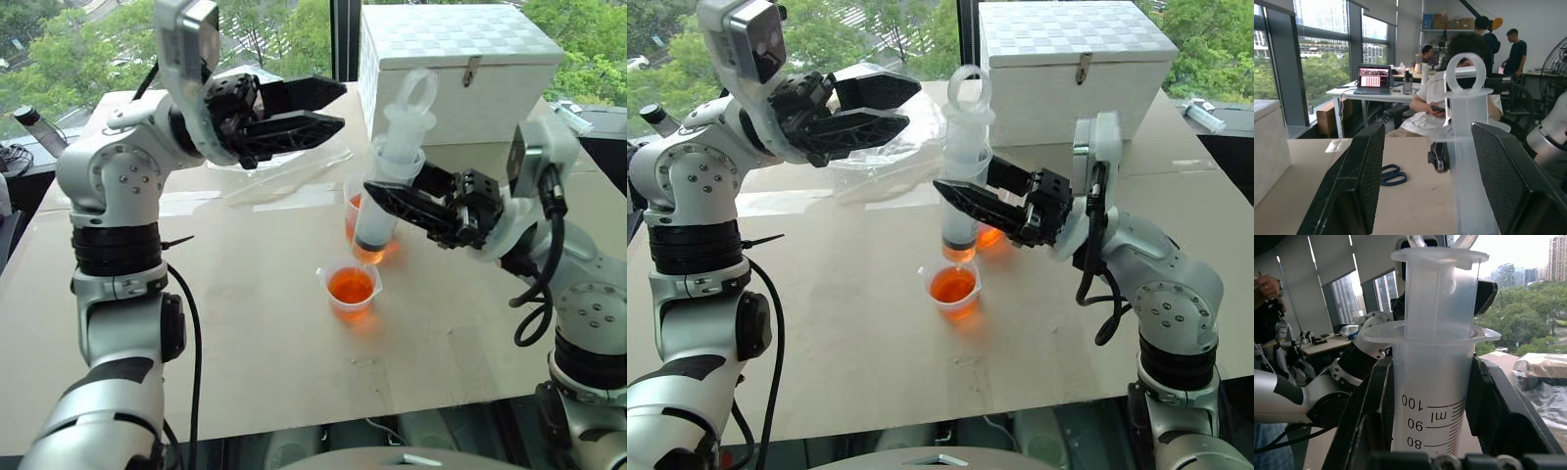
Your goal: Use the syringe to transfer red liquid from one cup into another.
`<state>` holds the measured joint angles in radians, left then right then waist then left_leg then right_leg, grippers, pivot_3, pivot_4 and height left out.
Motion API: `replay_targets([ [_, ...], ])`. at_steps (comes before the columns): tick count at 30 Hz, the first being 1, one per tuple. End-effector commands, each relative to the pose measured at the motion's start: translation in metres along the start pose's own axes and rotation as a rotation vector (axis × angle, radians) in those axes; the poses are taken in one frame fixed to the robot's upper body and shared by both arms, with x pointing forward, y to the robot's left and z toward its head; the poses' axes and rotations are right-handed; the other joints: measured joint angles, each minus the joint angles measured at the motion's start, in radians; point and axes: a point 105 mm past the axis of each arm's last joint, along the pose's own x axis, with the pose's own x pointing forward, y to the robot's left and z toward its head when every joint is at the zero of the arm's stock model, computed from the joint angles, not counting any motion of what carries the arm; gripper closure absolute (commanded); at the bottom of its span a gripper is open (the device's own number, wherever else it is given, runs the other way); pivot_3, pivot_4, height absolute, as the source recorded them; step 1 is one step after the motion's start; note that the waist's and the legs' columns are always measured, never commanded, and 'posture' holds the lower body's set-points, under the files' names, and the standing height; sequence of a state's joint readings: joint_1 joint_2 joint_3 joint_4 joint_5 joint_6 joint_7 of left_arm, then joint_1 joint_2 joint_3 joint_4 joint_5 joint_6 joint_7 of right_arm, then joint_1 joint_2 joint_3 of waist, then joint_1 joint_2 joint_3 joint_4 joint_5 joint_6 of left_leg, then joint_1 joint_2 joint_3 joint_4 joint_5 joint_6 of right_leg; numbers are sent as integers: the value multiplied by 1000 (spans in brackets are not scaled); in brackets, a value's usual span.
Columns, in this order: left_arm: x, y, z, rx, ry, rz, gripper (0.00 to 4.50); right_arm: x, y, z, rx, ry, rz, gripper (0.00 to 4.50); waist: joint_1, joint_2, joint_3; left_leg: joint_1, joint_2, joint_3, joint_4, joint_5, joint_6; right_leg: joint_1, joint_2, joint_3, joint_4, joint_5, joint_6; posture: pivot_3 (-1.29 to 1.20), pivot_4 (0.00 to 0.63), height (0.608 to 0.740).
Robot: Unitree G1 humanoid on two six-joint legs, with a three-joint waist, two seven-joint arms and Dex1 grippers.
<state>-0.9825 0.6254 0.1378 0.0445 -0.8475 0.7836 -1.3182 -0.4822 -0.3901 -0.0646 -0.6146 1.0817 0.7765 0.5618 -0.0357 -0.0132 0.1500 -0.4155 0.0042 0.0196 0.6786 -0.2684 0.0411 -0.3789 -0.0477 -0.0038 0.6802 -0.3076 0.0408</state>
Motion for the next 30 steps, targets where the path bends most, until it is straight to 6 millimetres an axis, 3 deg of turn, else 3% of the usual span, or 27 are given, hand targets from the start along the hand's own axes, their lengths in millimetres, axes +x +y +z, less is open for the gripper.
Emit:
replay_targets([
  [1,9,-6,8,42,11,-65,1622,6,13,1,-13,-16,73,2909,2,0,0,0,0,0,0,0,0,0,0,0,0,0,0,0,150,740],
  [6,18,-12,12,37,-2,-134,1622,10,10,-8,8,-12,80,2909,2,0,0,0,0,0,1,0,0,0,0,0,0,0,0,0,150,740],
  [17,17,-23,17,9,-6,-207,1622,11,2,-9,-15,-23,59,2909,0,0,0,0,0,0,1,0,0,0,0,0,0,0,0,0,150,740],
  [30,32,-27,2,-13,47,-257,1622,9,-7,-19,-111,33,20,2909,1,0,0,0,0,0,1,0,0,0,0,0,0,0,0,0,150,740],
])
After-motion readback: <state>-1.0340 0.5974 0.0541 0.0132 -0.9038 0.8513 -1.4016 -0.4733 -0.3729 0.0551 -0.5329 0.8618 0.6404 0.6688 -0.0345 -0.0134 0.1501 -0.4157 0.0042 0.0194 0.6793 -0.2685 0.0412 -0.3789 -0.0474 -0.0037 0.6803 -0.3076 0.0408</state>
